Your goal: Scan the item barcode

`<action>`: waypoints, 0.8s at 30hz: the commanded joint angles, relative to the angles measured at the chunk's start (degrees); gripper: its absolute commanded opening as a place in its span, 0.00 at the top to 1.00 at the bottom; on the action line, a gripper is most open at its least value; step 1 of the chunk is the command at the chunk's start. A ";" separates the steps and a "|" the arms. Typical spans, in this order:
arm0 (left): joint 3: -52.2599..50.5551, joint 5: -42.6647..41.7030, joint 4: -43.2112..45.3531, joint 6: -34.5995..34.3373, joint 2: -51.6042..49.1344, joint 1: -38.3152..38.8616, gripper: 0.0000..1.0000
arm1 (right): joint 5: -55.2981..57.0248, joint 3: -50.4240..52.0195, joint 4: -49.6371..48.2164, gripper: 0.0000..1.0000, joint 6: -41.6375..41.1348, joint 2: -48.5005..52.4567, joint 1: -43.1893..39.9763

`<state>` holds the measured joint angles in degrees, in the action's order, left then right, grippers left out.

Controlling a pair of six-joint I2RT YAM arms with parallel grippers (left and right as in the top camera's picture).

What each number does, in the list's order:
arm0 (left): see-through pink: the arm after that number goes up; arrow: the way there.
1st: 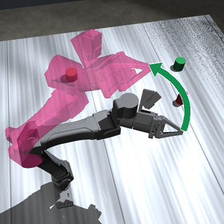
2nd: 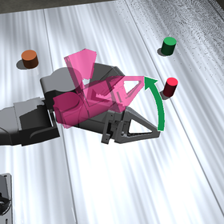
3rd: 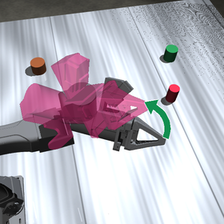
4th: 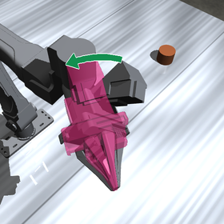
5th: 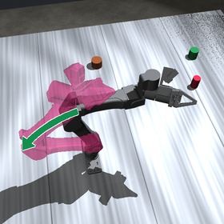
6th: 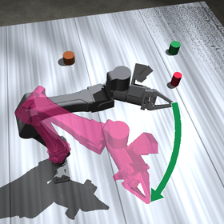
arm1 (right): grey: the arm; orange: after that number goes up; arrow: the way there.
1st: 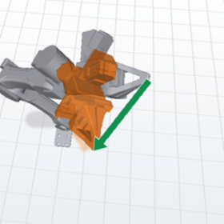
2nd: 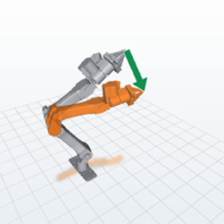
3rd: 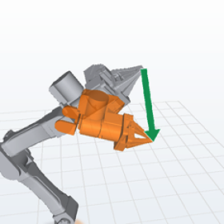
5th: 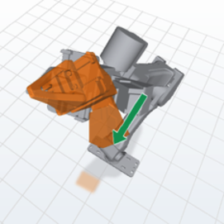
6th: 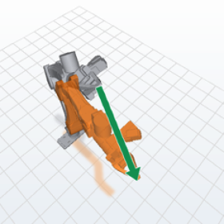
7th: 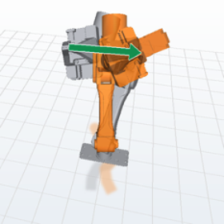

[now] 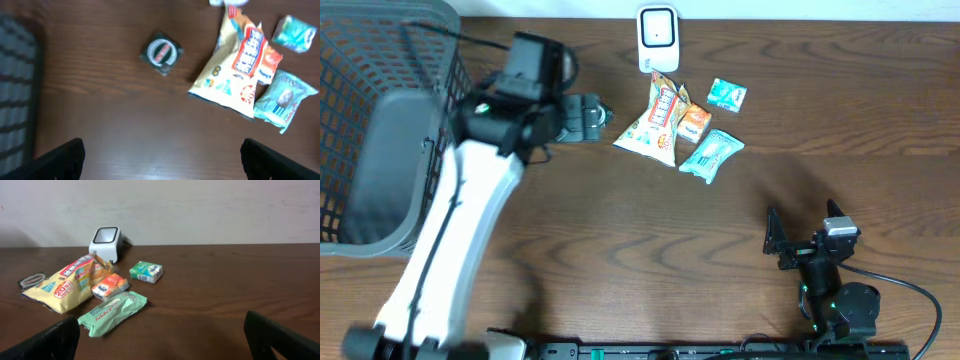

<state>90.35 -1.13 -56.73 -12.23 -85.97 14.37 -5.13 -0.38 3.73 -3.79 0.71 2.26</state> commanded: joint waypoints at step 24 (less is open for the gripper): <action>0.52 0.74 -7.98 -0.52 18.58 -9.97 0.02 | 0.28 0.07 0.28 0.01 0.68 -0.22 -0.13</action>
<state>90.35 -0.93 -64.51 -12.23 -67.29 4.64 -5.13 -0.38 3.73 -3.79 0.71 2.26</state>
